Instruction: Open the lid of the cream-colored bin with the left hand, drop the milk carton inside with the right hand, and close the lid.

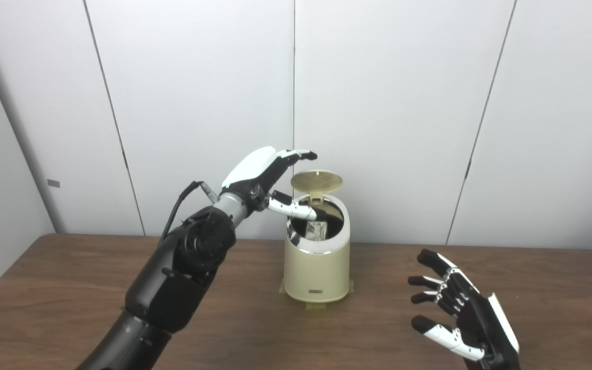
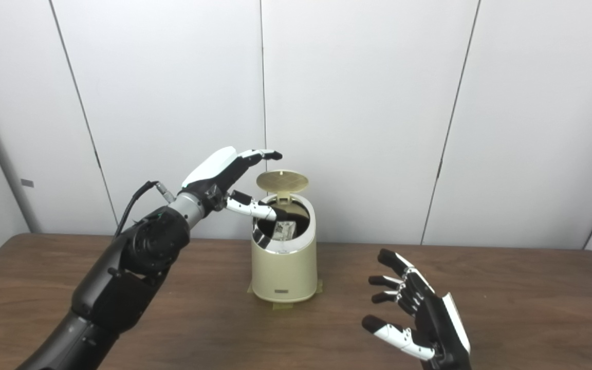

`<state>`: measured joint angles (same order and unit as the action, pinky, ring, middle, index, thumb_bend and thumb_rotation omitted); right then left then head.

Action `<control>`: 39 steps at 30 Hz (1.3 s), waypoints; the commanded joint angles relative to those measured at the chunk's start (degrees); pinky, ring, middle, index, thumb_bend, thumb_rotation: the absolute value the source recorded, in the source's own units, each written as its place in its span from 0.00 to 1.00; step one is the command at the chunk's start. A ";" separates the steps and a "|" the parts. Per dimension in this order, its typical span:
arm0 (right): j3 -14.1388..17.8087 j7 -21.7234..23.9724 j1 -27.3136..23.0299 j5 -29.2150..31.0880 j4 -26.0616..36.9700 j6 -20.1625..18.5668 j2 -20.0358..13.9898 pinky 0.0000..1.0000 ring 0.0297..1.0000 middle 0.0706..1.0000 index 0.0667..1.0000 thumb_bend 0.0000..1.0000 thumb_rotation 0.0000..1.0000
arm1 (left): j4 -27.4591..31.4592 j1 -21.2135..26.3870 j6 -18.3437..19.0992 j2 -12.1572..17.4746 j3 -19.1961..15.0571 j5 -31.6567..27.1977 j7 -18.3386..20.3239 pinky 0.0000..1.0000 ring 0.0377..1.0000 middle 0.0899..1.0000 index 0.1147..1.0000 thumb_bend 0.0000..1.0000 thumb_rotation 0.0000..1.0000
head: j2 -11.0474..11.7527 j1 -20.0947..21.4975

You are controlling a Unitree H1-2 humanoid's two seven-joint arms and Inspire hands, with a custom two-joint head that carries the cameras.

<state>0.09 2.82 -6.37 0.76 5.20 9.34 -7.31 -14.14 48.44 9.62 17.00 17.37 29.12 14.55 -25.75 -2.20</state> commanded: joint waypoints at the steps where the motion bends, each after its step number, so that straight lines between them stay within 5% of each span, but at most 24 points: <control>1: 0.33 -0.11 -1.74 -0.27 1.77 1.12 0.03 0.56 0.71 0.84 0.81 0.78 0.46 | 1.21 3.56 -1.88 0.83 -0.37 0.16 0.04 1.00 0.99 0.82 0.73 0.93 0.30 | -0.06 0.05; 39: 0.50 -0.21 -2.44 -1.24 3.67 -1.60 1.89 0.54 0.69 0.84 0.82 0.81 0.47 | 4.44 -3.59 -6.21 1.93 0.90 0.31 5.61 1.00 0.95 0.76 0.70 0.95 0.30 | -1.60 1.42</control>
<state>0.18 2.65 -6.43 -0.92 6.93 6.94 -5.32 -10.72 42.45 4.52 18.45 18.61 29.38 20.88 -27.33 -0.70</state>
